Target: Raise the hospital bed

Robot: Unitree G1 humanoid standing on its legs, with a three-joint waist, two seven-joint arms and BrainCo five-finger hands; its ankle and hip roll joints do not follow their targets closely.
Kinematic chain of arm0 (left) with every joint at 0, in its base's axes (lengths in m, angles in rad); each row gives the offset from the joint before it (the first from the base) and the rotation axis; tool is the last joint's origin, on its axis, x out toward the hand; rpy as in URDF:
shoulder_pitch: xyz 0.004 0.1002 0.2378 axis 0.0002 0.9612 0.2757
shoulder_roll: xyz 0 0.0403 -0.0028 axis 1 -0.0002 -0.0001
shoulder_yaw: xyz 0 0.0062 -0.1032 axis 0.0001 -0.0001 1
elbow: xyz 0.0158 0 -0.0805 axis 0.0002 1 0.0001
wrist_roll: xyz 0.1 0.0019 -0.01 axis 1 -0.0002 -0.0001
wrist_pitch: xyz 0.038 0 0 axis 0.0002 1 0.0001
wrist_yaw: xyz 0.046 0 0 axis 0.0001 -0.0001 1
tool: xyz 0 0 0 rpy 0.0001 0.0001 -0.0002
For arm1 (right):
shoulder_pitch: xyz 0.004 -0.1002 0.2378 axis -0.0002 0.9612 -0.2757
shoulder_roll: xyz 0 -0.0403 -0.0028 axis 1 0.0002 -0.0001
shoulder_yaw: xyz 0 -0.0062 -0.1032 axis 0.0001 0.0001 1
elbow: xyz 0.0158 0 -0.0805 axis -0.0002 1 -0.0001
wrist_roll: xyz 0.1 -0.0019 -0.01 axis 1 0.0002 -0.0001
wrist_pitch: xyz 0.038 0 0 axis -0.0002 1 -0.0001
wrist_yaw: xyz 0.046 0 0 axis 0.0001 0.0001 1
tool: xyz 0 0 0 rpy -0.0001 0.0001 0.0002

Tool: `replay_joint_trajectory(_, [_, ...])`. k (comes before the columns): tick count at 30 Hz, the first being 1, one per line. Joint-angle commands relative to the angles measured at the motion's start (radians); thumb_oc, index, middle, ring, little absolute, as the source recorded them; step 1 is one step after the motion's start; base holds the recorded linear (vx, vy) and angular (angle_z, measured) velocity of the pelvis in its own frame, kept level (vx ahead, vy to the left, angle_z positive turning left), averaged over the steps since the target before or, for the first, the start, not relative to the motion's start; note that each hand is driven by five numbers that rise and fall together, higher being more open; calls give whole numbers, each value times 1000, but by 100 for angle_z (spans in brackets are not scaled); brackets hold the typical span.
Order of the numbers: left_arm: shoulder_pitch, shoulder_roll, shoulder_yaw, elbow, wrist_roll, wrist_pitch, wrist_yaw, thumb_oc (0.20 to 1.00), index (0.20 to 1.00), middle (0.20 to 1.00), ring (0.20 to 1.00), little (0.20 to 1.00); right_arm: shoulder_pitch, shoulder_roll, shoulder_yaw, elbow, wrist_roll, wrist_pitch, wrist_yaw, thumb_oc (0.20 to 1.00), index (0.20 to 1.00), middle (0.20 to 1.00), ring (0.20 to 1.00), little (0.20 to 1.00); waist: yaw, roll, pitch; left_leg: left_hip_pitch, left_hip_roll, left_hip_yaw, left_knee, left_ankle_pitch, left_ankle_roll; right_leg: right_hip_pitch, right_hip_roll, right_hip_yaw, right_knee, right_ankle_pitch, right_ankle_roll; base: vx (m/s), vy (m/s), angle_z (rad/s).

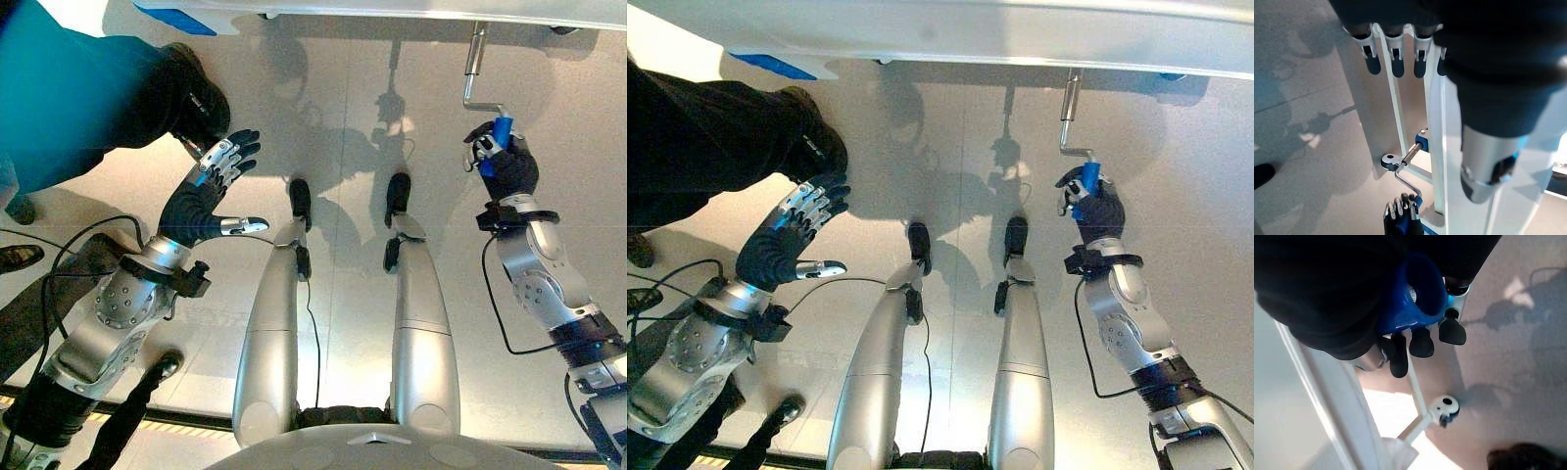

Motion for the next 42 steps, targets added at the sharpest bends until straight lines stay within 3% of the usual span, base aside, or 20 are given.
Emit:
replay_joint_trajectory(1, [34,16,3,-68,17,-54,17,1000,1000,1000,1000,1000,-208,-23,20,-284,-77,-180,113,200,200,200,200,200,16,-8,-25,43,15,-27,-58,27,-17,49,21,-49,-20,26,19,0,0,0])
replay_joint_trajectory(10, [5,5,-27,-63,11,-56,33,1000,1000,1000,1000,1000,-459,53,190,-168,-101,-137,75,200,200,200,200,200,59,4,-25,38,3,-40,-47,25,-12,59,7,-59,-23,29,19,5,27,0])
replay_joint_trajectory(17, [-33,-3,-51,-54,-7,-74,46,1000,1000,1000,1000,1000,-590,142,279,76,-183,-70,19,200,200,200,200,200,90,15,-25,27,-6,-44,-42,23,-8,66,-7,-66,-41,37,23,7,36,4])
replay_joint_trajectory(22, [-52,-11,-73,-53,-10,-79,50,1000,1000,1000,1000,1000,-655,222,288,320,-223,-25,-9,200,200,200,200,200,111,30,-25,17,-15,-51,-36,20,-3,65,-14,-69,-45,38,26,7,24,4])
replay_joint_trajectory(24, [-83,-16,-100,-41,-21,-89,50,1000,1000,1000,1000,1000,-723,294,263,598,-266,12,-52,200,200,200,200,200,132,46,-25,9,-24,-56,-31,16,-2,66,-17,-68,-49,39,27,8,44,9])
replay_joint_trajectory(27, [-124,-38,-134,-21,-30,-91,45,1000,1000,1000,1000,1000,-764,330,236,850,-338,65,-75,200,200,200,200,200,144,60,-25,0,-30,-59,-25,14,-1,62,-22,-67,-47,37,27,6,37,6])
replay_joint_trajectory(30, [-144,-51,-150,-14,-29,-92,38,1000,1000,1000,1000,1000,-777,335,209,970,-354,79,-72,200,200,200,200,200,150,70,-25,-3,-33,-62,-22,12,0,64,-24,-70,-47,33,27,2,28,9])
replay_joint_trajectory(32, [-173,-60,-174,-15,-36,-94,22,1000,1000,1000,1000,1000,-793,316,130,1169,-370,106,-79,200,200,200,200,200,161,92,-25,-11,-42,-64,-12,5,3,57,-27,-68,-39,25,27,0,34,5])
replay_joint_trajectory(42, [-217,-83,-213,0,-49,-90,-7,1000,1000,1000,1000,1000,-711,183,-3,1308,-356,134,-100,200,200,200,200,200,163,132,-25,-14,-41,-53,-2,-7,8,44,-23,-48,-26,11,26,-1,7,4])
